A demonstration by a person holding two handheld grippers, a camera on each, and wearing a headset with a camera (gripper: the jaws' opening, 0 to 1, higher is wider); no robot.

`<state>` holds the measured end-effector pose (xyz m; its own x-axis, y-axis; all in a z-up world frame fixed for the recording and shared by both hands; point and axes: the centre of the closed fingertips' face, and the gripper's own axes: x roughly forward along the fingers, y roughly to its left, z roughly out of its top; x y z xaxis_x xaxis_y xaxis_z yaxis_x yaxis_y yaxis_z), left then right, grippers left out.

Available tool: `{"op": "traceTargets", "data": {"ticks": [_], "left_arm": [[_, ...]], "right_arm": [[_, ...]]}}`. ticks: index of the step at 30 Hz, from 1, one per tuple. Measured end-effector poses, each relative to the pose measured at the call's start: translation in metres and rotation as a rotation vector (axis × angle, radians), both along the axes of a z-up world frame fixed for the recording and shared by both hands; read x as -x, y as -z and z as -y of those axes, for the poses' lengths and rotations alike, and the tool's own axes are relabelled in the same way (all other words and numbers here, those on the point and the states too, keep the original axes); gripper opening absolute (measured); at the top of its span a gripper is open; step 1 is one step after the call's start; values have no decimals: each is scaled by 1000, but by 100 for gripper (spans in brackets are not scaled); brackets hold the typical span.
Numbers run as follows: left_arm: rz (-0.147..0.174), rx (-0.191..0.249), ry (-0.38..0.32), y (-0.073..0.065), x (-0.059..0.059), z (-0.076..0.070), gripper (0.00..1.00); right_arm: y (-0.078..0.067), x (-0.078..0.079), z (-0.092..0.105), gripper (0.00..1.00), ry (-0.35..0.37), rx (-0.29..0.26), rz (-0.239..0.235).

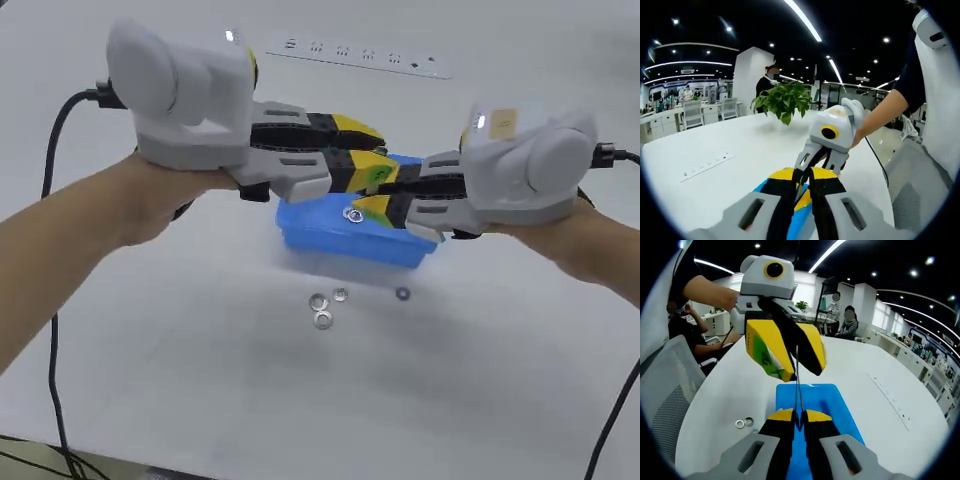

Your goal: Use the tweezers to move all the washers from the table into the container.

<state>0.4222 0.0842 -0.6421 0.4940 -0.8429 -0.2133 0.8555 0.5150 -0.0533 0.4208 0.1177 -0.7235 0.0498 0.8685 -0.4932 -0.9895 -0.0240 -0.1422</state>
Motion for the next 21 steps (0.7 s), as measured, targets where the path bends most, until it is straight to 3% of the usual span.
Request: {"op": "traceTargets", "data": {"ticks": [5,7,8,12,21], "left_arm": [[-8,-46,95,0,6,2,8],[28,-95,121,0,7,2,7],[20,-97,128,-1,8,4,7],[75,-142,135,-3,5,1,5],[106,-156,137,-6,8,4,4]], "right_arm": [[-1,2,-1,8,-14,0,0],[0,4,-2,8,-26,7,4],[0,4,-3,8,-30,8,7],[-2,2,-4,9,-23,2,9],[-5,3,-6,13,2,-3,-10]]}}
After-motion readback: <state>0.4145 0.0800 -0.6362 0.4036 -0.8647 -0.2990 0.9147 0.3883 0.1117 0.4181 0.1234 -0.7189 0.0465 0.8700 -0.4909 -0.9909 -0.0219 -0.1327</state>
